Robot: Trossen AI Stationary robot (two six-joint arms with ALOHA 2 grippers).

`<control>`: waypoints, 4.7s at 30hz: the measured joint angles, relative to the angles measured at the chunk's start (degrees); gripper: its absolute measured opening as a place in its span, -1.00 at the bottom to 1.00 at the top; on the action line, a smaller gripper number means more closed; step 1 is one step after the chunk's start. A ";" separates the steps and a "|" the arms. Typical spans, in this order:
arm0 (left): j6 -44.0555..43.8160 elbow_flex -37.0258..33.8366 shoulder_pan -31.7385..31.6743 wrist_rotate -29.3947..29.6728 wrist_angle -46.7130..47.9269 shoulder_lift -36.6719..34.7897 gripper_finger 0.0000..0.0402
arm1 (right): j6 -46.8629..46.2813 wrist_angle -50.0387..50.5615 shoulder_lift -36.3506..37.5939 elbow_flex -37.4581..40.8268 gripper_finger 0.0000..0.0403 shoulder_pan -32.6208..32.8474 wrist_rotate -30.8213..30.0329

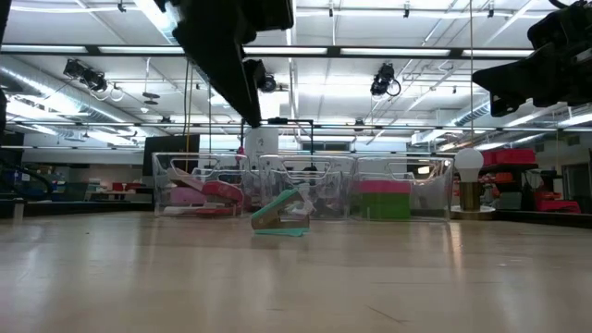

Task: Pick and place Stapler, Stapler remover, tape
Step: Put the light blue staple remover into the middle transparent bin

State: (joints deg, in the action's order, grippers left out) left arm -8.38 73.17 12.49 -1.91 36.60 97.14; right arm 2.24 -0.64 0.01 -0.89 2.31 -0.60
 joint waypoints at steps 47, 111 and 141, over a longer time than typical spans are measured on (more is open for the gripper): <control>-3.13 -21.12 -4.75 0.85 -29.79 0.00 -0.03 | 0.00 0.02 0.00 0.00 -0.91 -0.01 0.00; -3.21 -16.77 -1.66 4.92 -29.57 7.50 -0.11 | 0.00 0.04 0.00 0.00 -0.91 -0.02 0.02; -7.23 -16.77 -1.66 4.87 -29.50 7.50 -0.69 | 0.00 0.06 0.00 0.00 -0.91 -0.01 0.00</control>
State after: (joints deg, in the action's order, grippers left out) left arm -15.62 56.40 10.83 2.96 7.09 104.64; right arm 2.24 -0.59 0.01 -0.89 2.30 -0.60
